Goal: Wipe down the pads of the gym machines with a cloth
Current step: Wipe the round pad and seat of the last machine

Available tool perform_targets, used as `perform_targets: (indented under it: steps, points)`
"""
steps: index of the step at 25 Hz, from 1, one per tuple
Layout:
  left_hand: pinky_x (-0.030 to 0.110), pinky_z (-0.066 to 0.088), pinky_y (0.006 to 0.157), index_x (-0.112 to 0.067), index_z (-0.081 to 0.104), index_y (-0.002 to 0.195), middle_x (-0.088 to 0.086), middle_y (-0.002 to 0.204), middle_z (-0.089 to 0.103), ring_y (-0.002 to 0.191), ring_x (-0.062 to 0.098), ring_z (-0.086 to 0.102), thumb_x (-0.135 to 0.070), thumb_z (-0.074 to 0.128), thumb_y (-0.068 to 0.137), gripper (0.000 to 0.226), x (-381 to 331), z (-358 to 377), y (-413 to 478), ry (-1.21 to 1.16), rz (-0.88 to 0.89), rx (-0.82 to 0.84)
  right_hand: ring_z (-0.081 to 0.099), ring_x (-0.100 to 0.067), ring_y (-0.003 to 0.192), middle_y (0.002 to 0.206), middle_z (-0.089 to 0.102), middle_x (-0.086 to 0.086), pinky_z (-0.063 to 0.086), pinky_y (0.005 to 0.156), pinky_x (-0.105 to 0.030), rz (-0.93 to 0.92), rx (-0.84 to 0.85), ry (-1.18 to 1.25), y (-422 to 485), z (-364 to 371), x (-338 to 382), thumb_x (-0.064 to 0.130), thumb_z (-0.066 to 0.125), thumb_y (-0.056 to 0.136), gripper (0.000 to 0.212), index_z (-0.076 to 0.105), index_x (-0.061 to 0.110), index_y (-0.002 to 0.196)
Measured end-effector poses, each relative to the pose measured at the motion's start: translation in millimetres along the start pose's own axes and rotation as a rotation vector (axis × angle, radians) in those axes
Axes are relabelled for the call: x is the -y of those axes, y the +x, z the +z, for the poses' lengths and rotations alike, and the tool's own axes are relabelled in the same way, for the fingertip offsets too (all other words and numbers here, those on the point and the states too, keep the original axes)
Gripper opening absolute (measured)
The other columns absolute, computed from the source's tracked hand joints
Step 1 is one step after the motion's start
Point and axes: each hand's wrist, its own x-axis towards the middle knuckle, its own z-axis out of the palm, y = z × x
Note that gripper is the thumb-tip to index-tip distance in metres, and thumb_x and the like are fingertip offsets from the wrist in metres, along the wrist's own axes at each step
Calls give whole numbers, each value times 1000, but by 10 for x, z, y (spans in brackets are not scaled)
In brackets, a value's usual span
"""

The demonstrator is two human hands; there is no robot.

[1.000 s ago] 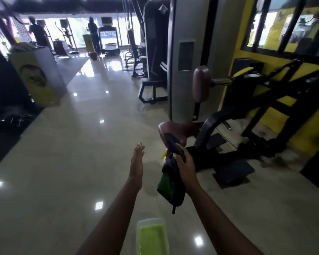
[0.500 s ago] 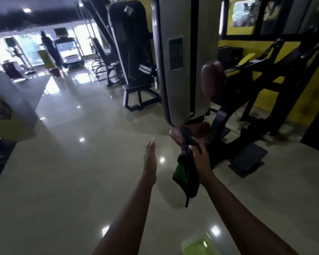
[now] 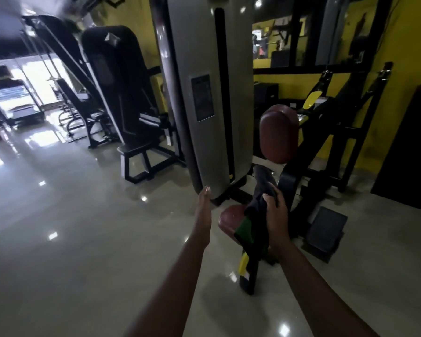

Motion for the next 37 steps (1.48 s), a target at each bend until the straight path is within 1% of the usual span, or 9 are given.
perform_targets:
  steps: [8, 11, 16, 22, 25, 27, 30, 33, 37]
  points:
    - [25, 20, 105, -22, 28, 146, -2, 151, 32, 140, 15, 28, -43, 32, 98, 53, -171, 169, 1814, 24, 8, 251, 50, -24, 120, 134, 50, -4, 43, 100, -52, -57, -258, -33, 1159, 617, -392, 56, 49, 71, 30, 50, 66, 100]
    - [28, 20, 112, -20, 28, 146, -1, 152, 30, 141, 16, 27, -42, 32, 98, 53, -209, 344, 2541, 59, 13, 388, 50, -25, 120, 134, 48, -4, 43, 100, -52, -69, -453, -21, 1579, 829, -460, 52, 50, 75, 39, 52, 51, 114]
    - [34, 17, 116, -20, 24, 148, -2, 154, 26, 141, 14, 24, -45, 31, 98, 56, -262, 709, 3533, 156, 18, 692, 44, -25, 124, 134, 45, -3, 39, 104, -47, -178, -772, -1, 2140, 1186, -497, 13, 45, 96, 37, 45, 22, 132]
    - [33, 22, 110, -20, 16, 149, 1, 157, 18, 143, 19, 22, -38, 35, 99, 57, -402, 1382, 4351, 165, 132, 916, 34, -10, 129, 142, 37, -3, 31, 103, -20, -353, -1075, -114, 2638, 1411, -631, 9, 43, 98, 42, 36, 11, 139]
    - [27, 24, 102, -24, 17, 149, 1, 156, 20, 141, 18, 23, -38, 38, 98, 57, -466, 1698, 4602, 125, 150, 1020, 32, 3, 123, 137, 35, 3, 29, 96, -3, -460, -1224, -194, 2939, 1520, -738, 30, 43, 93, 51, 34, 12, 140]
    - [26, 25, 102, -26, 22, 148, -1, 153, 28, 136, 13, 30, -38, 38, 98, 54, -504, 1863, 4724, 147, 167, 1146, 33, 2, 124, 137, 35, 2, 30, 98, -3, -500, -1332, -203, 3171, 1576, -764, 41, 40, 89, 56, 33, 17, 139]
    - [28, 41, 101, -25, 40, 137, -1, 140, 48, 123, 10, 48, -38, 41, 97, 42, -588, 2031, 4847, 164, 215, 1355, 35, -3, 125, 137, 36, -2, 32, 101, -9, -524, -1452, -215, 3411, 1614, -782, 39, 41, 88, 49, 32, 25, 134]
    - [33, 45, 99, -34, 44, 123, -2, 129, 54, 118, 15, 54, -40, 48, 93, 31, -641, 2147, 4966, 184, 179, 1506, 33, 4, 123, 138, 35, 2, 30, 97, -4, -496, -1552, -212, 3508, 1641, -776, 34, 44, 88, 45, 33, 32, 132]
    - [36, 42, 103, -39, 34, 138, -7, 139, 48, 125, 12, 49, -59, 55, 77, 67, -619, 2195, 5204, 166, 136, 1795, 35, 0, 122, 135, 35, 8, 31, 89, 2, -482, -1647, -202, 3579, 1690, -773, 28, 44, 87, 43, 36, 43, 126]
